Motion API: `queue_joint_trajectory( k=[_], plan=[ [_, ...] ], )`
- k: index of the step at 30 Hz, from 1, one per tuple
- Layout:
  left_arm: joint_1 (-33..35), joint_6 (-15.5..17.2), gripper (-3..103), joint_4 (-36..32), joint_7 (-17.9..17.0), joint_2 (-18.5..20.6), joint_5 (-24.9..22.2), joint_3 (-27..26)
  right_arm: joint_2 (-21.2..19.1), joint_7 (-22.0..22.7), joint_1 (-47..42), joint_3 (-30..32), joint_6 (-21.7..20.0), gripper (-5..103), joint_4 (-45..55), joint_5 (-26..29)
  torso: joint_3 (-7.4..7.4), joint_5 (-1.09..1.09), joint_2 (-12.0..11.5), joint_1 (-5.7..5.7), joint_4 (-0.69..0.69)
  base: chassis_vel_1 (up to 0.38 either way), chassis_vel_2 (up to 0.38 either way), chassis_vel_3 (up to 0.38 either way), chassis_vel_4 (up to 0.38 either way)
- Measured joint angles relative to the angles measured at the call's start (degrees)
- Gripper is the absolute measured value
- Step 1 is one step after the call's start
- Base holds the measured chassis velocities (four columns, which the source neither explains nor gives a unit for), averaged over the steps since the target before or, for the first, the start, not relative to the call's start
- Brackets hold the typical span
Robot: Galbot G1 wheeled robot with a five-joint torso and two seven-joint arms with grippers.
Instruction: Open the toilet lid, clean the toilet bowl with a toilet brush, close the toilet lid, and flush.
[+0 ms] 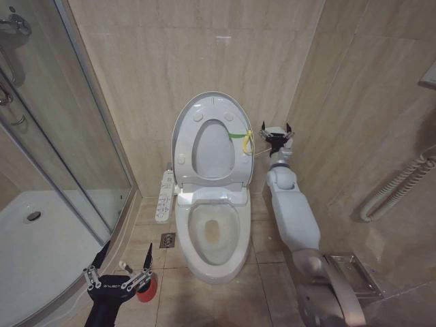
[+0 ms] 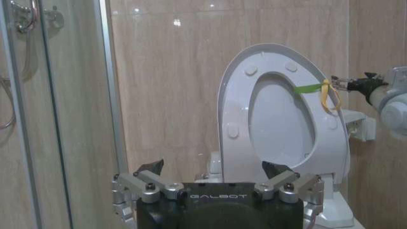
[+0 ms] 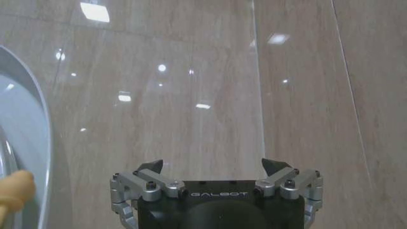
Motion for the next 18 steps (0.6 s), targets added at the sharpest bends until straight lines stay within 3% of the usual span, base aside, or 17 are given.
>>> queue_joint_trajectory(
  k=[18],
  plan=[
    [0.0,0.0,100,0.0,0.0,0.0,0.0,0.0,-1.0,-0.4,-1.5,-0.8,-2.5,100,3.3,0.7,0.00,0.01,0.0,-0.01,-0.02,0.000,0.000,0.000,0.000]
  ],
)
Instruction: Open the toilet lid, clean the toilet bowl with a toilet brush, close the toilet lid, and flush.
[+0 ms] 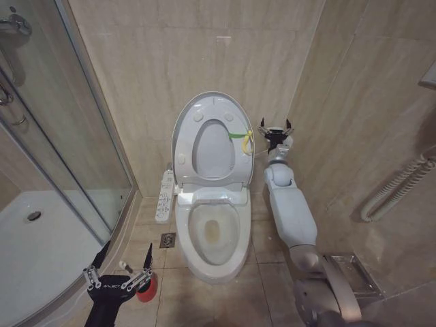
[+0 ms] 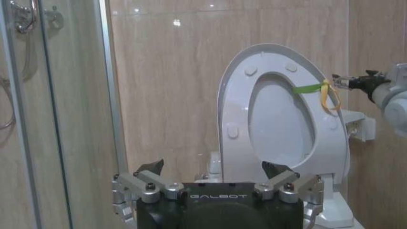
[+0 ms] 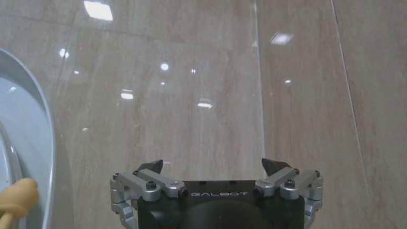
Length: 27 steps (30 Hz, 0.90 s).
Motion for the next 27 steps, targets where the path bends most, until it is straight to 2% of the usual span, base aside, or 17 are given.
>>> queue_joint_trajectory(
  k=[6,11,18,21,22,24,27],
  plan=[
    [0.0,0.0,100,0.0,0.0,0.0,0.0,0.0,-0.2,0.0,-0.4,-0.1,0.0,100,0.7,0.5,-0.01,0.00,0.0,-0.02,0.00,-0.041,0.035,0.038,-0.045],
    [0.0,0.0,100,0.0,0.0,0.0,0.0,0.0,-0.5,0.0,-0.5,0.0,0.0,100,1.0,0.7,0.00,0.01,0.0,-0.01,0.03,-0.140,0.158,0.144,-0.161],
    [0.0,0.0,100,0.0,0.0,0.0,0.0,0.0,-1.5,-0.2,-1.5,-0.2,0.8,100,1.8,1.2,0.01,-0.01,0.0,0.04,-0.01,-0.194,0.209,0.200,-0.203],
    [0.0,0.0,100,0.0,0.0,0.0,0.0,0.0,-2.1,-0.3,-3.0,-0.7,0.8,100,3.3,2.2,0.02,0.02,0.0,0.06,0.05,-0.139,0.163,0.130,-0.099],
    [0.0,0.0,100,0.0,0.0,0.0,0.0,0.0,-2.4,-0.4,-3.7,-1.0,0.4,100,4.3,2.9,0.03,0.02,0.0,0.07,0.07,-0.117,0.094,0.109,-0.054],
    [0.0,0.0,100,0.0,0.0,0.0,0.0,0.0,-3.7,-0.5,-5.7,-1.8,-1.0,100,7.7,4.9,0.02,-0.01,0.0,0.04,-0.02,-0.046,0.008,0.004,-0.009],
    [0.0,0.0,100,0.0,0.0,0.0,0.0,0.0,-5.3,-1.0,-7.7,-2.7,-2.7,100,11.7,6.8,0.00,0.01,0.0,0.00,-0.02,0.007,-0.018,-0.015,0.005]
  ],
)
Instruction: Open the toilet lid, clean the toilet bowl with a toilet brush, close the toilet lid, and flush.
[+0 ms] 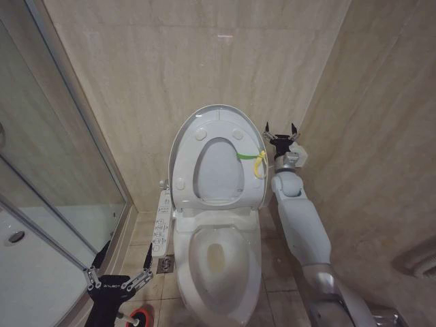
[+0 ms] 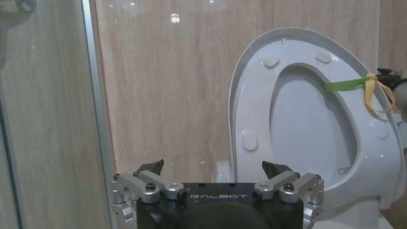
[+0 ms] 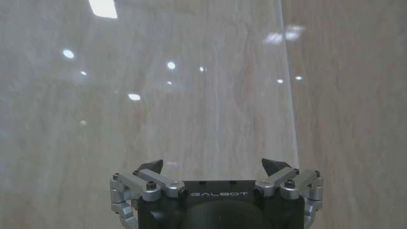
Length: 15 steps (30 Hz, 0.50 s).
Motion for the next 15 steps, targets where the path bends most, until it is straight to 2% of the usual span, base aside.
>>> queue_joint_trajectory(
  k=[11,15],
  plan=[
    [0.0,0.0,100,0.0,0.0,0.0,0.0,0.0,-6.1,-2.1,-6.1,-3.9,-9.3,100,16.5,9.5,0.00,-0.01,0.0,0.00,0.02,0.016,-0.019,-0.018,0.018],
    [0.0,0.0,100,0.0,0.0,0.0,0.0,0.0,-6.1,-2.2,-6.4,-4.8,-8.9,100,16.6,9.2,0.00,-0.02,0.0,0.00,-0.02,0.000,0.000,0.000,0.000]
  ],
)
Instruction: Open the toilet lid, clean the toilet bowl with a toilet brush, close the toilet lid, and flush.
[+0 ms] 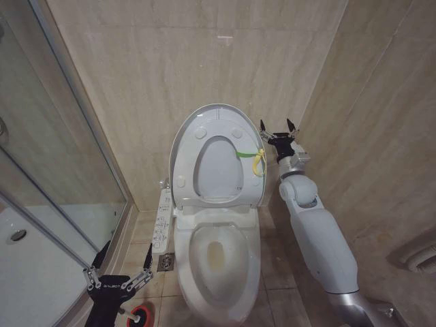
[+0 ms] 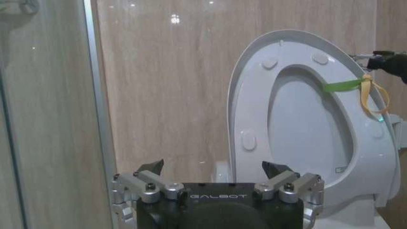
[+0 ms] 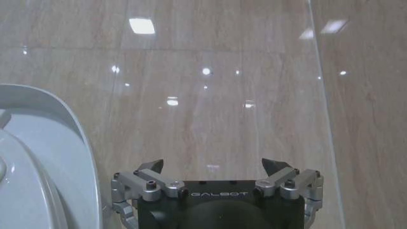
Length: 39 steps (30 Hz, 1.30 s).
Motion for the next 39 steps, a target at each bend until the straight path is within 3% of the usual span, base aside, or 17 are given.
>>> queue_joint_trajectory(
  k=[10,12,15,19,25,31,39],
  plan=[
    [0.0,0.0,100,0.0,0.0,0.0,0.0,0.0,2.3,0.1,2.3,-1.0,2.2,100,-6.0,-3.9,0.00,-0.01,0.0,-0.01,0.01,0.000,0.000,0.000,0.000],
    [0.0,0.0,100,0.0,0.0,0.0,0.0,0.0,3.3,0.0,3.6,-1.8,2.7,100,-8.7,-5.3,0.04,0.04,0.0,0.02,0.12,0.000,0.000,0.000,0.000],
    [0.0,0.0,100,0.0,0.0,0.0,0.0,0.0,3.9,0.2,5.7,-2.2,3.4,100,-11.5,-6.4,0.02,-0.04,0.0,0.01,0.06,0.000,0.000,0.000,0.000],
    [0.0,0.0,100,0.0,0.0,0.0,0.0,0.0,3.7,0.3,6.6,-3.2,3.6,100,-11.8,-6.3,0.03,0.02,0.0,0.02,0.04,0.000,0.000,0.000,0.000],
    [0.0,0.0,100,0.0,0.0,0.0,0.0,0.0,-1.1,-0.1,2.9,-3.1,1.8,100,-4.9,-2.8,0.02,0.01,0.0,0.01,0.11,0.000,0.000,0.000,0.000],
    [0.0,0.0,100,0.0,0.0,0.0,0.0,0.0,-6.4,-1.8,-5.4,0.5,-3.1,100,7.2,4.6,0.00,0.01,0.0,0.00,0.04,0.000,0.000,0.000,0.000],
    [0.0,0.0,100,0.0,0.0,0.0,0.0,0.0,-9.9,-2.2,-19.4,4.6,-6.3,100,21.2,9.8,-0.01,0.00,0.0,-0.01,-0.02,0.000,0.000,0.000,0.000]
  ],
)
